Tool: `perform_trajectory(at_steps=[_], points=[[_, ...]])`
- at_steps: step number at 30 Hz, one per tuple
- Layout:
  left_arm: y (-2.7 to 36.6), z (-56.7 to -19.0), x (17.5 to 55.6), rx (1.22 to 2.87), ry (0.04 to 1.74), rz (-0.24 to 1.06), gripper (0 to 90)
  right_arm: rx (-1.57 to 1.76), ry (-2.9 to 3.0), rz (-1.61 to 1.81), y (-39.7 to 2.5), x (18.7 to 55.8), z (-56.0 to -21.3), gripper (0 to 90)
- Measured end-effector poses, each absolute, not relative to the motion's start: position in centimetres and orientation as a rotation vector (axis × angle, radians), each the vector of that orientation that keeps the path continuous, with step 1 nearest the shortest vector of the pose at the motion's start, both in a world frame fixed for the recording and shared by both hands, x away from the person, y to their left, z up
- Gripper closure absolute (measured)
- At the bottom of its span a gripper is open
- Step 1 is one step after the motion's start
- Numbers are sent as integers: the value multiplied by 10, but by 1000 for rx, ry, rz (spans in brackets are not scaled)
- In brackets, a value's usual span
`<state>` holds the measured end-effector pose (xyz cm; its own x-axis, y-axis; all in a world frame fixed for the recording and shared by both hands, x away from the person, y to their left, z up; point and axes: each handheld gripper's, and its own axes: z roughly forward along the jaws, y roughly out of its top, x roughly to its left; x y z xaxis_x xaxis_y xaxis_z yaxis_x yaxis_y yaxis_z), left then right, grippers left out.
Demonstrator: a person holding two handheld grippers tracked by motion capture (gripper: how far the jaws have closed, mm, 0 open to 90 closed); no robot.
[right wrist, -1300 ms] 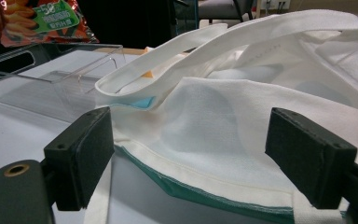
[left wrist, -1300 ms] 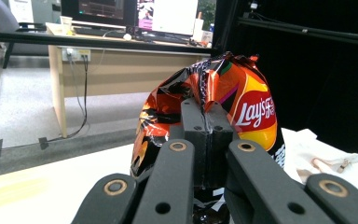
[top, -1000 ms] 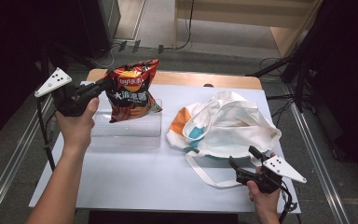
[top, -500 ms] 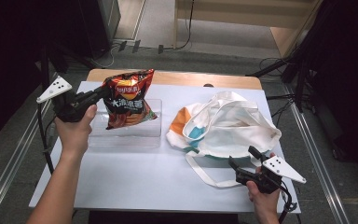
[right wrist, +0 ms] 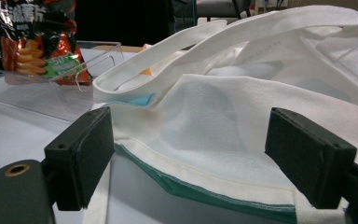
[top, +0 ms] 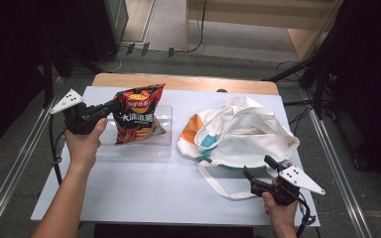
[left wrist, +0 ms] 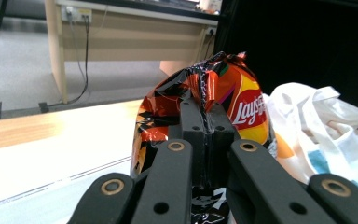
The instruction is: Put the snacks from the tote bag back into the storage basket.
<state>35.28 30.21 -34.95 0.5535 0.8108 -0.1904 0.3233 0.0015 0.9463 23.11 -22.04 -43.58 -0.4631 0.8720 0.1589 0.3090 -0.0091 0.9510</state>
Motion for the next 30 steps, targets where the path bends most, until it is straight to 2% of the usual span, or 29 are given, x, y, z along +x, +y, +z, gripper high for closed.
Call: perform_trajectory(at_steps=[6,7,9,19,27,30], points=[[296,-355,359,1609,1013,584,883,1228,1777,1488,-222,231,-436,160],[296,-355,360,1601,1030,590,858,1227,1778,1486,-222,231,-436,161],[298,-355,363,1569,1057,589,741,1225,1779,1486,-222,231,-436,161],[301,-352,358,1526,1134,615,628,1231,1774,1485,-222,232,-436,162],[304,-356,345,1498,1258,634,429,1234,1773,1482,-222,232,-437,162],[304,-365,339,1515,1273,617,406,1239,1774,1481,-223,232,-437,163]])
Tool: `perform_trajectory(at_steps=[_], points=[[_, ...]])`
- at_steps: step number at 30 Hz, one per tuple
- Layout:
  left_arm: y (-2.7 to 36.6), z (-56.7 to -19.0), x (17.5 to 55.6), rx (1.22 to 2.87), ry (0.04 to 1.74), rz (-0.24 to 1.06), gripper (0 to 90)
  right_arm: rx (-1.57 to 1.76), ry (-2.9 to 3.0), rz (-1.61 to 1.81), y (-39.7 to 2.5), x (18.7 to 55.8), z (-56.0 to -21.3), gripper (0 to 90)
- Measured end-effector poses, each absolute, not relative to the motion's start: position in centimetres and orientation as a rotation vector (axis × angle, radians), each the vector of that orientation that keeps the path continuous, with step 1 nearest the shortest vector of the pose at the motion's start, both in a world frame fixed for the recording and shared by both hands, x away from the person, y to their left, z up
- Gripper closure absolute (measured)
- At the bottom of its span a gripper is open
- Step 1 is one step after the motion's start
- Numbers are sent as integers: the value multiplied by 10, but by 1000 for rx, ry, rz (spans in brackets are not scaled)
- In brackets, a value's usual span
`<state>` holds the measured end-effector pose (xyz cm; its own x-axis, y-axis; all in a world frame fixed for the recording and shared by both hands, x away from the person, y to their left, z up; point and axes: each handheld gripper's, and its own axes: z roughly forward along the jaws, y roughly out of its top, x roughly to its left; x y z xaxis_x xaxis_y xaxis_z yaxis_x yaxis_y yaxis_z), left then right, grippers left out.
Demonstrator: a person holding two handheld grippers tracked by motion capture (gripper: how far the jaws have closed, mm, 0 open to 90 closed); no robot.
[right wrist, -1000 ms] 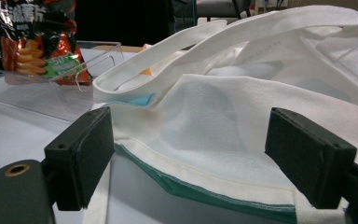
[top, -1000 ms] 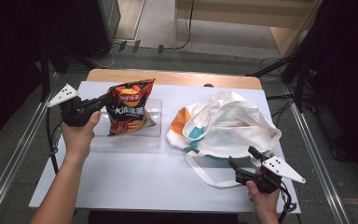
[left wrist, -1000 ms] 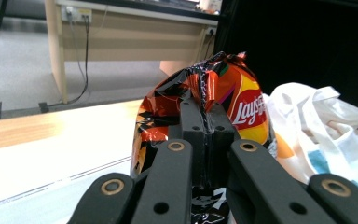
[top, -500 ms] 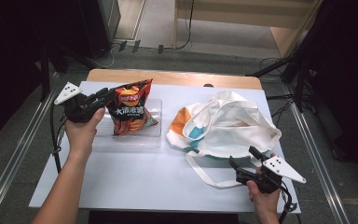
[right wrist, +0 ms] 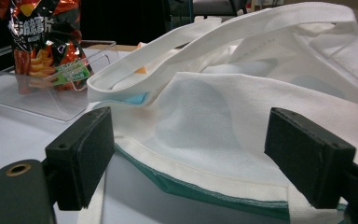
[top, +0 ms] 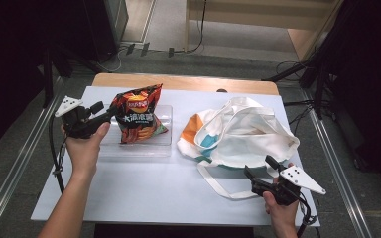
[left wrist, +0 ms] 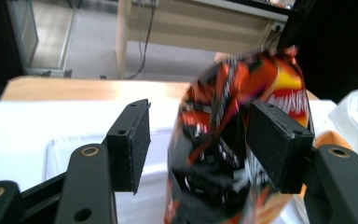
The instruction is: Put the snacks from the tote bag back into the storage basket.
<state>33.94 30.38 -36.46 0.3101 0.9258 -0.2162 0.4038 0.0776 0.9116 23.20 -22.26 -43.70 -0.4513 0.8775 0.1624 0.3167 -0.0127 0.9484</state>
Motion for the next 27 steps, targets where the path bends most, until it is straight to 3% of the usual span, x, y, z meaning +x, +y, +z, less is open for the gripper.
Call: perform_trajectory(at_steps=[10,18,27], points=[[299,-398,327,1566,1339,524,538,1245,1777,1476,-221,233,-438,163],[290,-411,308,1621,1293,545,900,1244,1781,1465,-222,234,-440,165],[268,-422,318,1769,1262,470,900,1248,1779,1461,-222,234,-440,165]])
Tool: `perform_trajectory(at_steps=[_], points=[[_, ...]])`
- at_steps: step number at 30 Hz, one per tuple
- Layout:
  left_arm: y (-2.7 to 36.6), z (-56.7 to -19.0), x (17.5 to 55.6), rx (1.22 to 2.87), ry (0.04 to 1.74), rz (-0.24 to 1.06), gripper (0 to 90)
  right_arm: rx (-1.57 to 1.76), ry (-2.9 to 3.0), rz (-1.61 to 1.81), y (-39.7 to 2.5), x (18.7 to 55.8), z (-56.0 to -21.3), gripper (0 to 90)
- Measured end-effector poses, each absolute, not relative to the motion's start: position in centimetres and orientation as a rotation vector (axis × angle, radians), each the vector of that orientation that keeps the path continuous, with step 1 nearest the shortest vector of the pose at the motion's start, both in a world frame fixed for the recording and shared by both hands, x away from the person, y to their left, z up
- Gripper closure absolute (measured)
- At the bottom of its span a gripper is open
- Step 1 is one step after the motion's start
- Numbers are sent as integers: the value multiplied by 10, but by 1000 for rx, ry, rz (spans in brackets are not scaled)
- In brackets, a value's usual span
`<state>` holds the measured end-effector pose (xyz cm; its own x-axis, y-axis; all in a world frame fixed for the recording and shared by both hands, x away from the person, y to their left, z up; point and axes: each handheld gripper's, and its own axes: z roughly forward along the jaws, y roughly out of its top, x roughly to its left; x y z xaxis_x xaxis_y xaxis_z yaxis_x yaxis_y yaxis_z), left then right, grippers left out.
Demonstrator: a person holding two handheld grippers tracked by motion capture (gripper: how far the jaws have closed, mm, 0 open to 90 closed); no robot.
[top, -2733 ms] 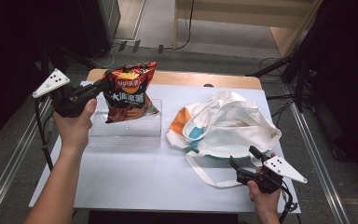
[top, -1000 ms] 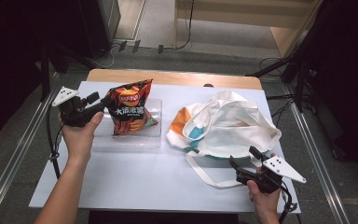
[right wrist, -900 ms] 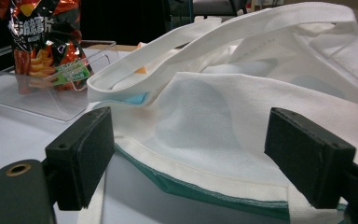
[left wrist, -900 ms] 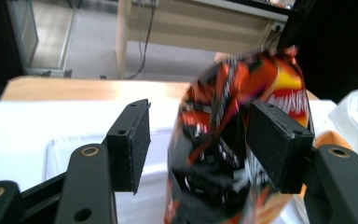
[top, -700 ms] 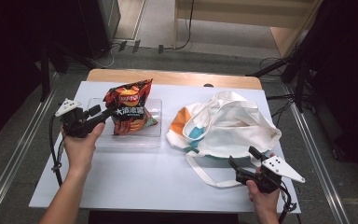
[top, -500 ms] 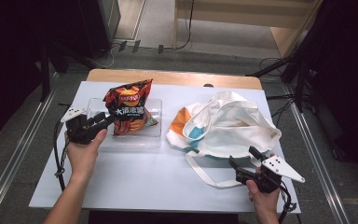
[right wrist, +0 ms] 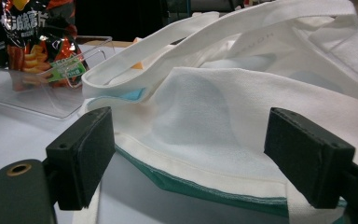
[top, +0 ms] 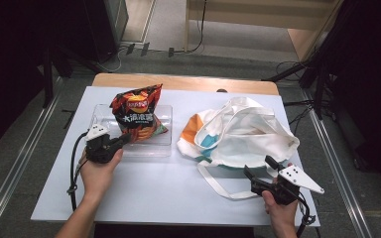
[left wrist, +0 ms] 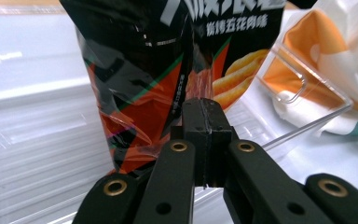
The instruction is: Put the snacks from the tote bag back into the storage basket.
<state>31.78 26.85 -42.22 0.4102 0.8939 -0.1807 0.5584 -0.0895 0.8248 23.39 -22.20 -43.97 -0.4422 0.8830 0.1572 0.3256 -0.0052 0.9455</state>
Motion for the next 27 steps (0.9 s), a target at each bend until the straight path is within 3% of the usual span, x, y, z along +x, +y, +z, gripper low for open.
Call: perform_trajectory(at_steps=[14,22,27], points=[[275,-425,327,1713,1358,485,900,1254,1783,1454,-221,235,-441,167],[275,-415,312,1684,1276,555,746,1256,1775,1455,-224,234,-440,167],[276,-414,301,1645,1283,594,605,1252,1772,1456,-225,234,-439,166]])
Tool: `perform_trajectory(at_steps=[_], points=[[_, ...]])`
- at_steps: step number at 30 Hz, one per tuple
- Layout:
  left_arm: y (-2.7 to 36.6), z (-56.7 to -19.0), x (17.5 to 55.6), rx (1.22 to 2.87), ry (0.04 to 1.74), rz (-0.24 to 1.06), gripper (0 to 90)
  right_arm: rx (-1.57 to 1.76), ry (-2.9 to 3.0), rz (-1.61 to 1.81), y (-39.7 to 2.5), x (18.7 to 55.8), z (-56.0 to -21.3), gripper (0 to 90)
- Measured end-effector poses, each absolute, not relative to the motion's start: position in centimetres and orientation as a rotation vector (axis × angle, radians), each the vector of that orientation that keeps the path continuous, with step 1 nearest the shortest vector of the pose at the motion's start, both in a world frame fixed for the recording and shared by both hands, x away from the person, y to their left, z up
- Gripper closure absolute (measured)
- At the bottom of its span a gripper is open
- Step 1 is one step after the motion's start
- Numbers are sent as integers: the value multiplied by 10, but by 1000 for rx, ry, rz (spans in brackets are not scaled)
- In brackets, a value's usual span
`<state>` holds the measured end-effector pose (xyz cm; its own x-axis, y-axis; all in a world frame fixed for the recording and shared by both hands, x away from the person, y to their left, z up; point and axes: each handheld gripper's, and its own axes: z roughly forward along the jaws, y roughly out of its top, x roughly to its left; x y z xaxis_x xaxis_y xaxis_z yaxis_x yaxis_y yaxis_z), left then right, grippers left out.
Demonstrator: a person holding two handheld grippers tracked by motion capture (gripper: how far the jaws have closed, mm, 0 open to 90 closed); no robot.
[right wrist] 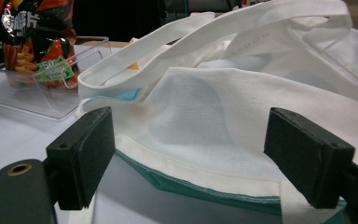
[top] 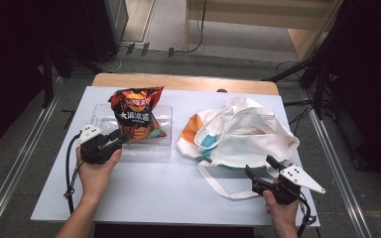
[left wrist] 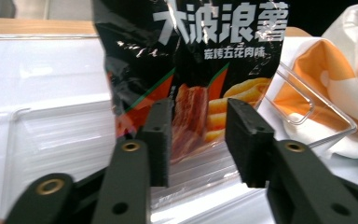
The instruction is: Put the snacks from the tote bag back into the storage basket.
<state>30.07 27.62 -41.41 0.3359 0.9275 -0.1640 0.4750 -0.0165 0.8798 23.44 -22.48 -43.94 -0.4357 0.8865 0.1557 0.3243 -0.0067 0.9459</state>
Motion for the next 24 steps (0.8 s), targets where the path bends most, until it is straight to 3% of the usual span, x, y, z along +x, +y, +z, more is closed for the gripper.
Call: perform_trajectory(at_steps=[9,15,19,24], points=[[277,-412,281,1639,1217,641,361,1253,1766,1458,-227,234,-439,166],[279,-412,270,1647,1230,692,254,1249,1766,1455,-227,234,-439,165],[282,-413,265,1637,1248,736,124,1251,1767,1455,-226,235,-439,165],[284,-411,260,1638,1235,730,54,1256,1766,1453,-226,235,-440,165]])
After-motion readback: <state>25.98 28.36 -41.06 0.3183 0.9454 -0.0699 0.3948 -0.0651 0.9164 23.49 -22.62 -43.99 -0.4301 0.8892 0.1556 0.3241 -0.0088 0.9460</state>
